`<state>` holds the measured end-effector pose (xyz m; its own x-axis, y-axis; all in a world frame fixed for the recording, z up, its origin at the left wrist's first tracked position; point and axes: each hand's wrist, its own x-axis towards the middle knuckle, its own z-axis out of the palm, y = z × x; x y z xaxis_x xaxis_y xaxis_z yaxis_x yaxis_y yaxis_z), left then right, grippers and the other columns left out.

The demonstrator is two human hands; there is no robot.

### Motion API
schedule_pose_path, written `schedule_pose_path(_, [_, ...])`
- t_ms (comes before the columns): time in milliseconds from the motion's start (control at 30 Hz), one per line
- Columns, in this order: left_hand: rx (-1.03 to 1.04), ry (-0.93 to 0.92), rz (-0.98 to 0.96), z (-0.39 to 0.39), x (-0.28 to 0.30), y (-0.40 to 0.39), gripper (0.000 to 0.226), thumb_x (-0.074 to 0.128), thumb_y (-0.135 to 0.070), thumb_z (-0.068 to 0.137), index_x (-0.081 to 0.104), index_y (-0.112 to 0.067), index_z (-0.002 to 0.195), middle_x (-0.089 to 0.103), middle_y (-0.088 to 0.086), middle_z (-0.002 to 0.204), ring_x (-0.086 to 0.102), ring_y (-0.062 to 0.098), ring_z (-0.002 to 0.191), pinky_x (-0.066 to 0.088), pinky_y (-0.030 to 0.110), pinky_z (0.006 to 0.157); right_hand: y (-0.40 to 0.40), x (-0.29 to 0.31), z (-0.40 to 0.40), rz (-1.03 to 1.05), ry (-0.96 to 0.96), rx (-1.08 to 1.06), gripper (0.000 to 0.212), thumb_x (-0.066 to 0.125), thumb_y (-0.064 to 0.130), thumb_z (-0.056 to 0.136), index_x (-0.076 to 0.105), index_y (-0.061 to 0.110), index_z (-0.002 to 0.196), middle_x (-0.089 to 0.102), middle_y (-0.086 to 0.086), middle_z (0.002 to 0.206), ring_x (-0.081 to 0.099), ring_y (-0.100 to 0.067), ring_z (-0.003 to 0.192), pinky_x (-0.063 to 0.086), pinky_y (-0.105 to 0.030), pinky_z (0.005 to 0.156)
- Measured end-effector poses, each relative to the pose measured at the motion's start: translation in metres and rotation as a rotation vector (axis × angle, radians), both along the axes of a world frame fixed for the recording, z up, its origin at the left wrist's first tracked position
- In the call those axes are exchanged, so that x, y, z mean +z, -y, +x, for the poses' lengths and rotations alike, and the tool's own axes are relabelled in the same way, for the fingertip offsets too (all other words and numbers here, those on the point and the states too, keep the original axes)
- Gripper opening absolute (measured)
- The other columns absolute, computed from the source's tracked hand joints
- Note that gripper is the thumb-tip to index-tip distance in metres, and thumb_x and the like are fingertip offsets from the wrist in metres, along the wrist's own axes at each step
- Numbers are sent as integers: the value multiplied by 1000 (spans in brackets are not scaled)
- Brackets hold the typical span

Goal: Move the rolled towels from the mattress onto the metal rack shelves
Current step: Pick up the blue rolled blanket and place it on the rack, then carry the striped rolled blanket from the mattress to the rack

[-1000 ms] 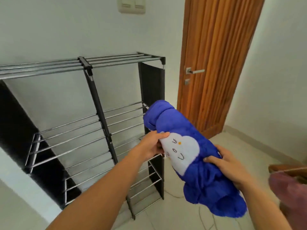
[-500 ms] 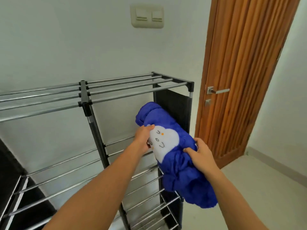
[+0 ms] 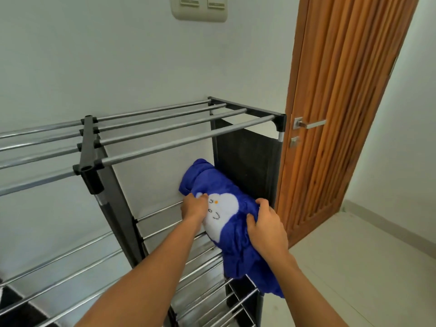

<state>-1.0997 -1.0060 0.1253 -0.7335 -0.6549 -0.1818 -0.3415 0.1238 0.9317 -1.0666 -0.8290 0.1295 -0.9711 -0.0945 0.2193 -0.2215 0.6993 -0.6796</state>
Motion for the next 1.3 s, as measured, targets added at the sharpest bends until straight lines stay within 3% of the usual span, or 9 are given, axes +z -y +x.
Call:
schedule_pose_path(100, [-1,26,-90,1,3,-6,55,55,-30,90,41,-5,137,51,18,137,53,38,120,45,41,100,-3,1,2,31,7,16,42,43,30,96,37,16,135,58,-11,122,60,-27,101,38,-29,72])
schedule_pose_path(200, [13,-22,-383,9,15,-19,54,57,-28,88,41,-3,132,46,19,137,48,37,123,42,47,101,-14,2,10,13,34,43,47,43,36,96,36,16,138,58,-11,127,58,-27,109,39,-29,77])
schedule_pose_path(367, [-126,-415,-658,39,30,-71,38,61,-21,85,55,-3,118,59,15,117,54,30,111,39,34,96,-53,-8,33,-78,98,-57,53,49,44,91,43,15,136,56,-9,133,55,-26,118,45,-35,94])
schedule_pose_path(500, [-677,-480,-579,60,29,-128,12,57,-21,90,63,-11,90,58,-11,67,54,1,62,40,10,61,-115,-23,61,-128,199,-258,47,51,35,93,44,13,134,57,-11,131,58,-25,113,48,-36,92])
schedule_pose_path(633, [-1172,-221,-608,60,12,-210,18,58,-29,88,67,-14,93,65,-3,80,61,14,82,48,27,77,-198,-45,118,-138,308,-518,46,53,27,93,42,11,135,55,-15,133,58,-27,113,44,-33,95])
schedule_pose_path(867, [-1783,-136,-625,169,-30,-425,19,62,-29,85,69,-12,93,67,11,88,64,29,94,40,25,74,-347,-63,327,-288,324,-1125,40,58,24,88,51,9,124,64,-10,111,59,-28,108,43,-33,90])
schedule_pose_path(1000, [-2121,-212,-638,297,-37,-539,21,62,-27,87,69,-9,95,70,14,93,64,28,93,41,27,74,-394,-85,485,-585,278,-1462,37,59,28,88,52,16,122,61,0,100,59,-18,94,47,-34,85])
schedule_pose_path(1100, [-2338,-183,-573,406,-53,-611,16,61,-27,87,67,-12,86,63,4,74,61,22,76,50,34,78,-417,-105,605,-859,193,-1658,35,58,26,90,51,14,122,61,-4,100,64,-18,89,53,-37,78])
schedule_pose_path(1300, [-2610,217,-312,620,-76,-707,12,55,-27,92,58,-18,85,62,-1,79,58,10,62,44,21,57,-438,-118,804,-1104,-67,-1998,26,57,19,92,53,8,116,63,-12,105,63,-22,86,48,-32,67])
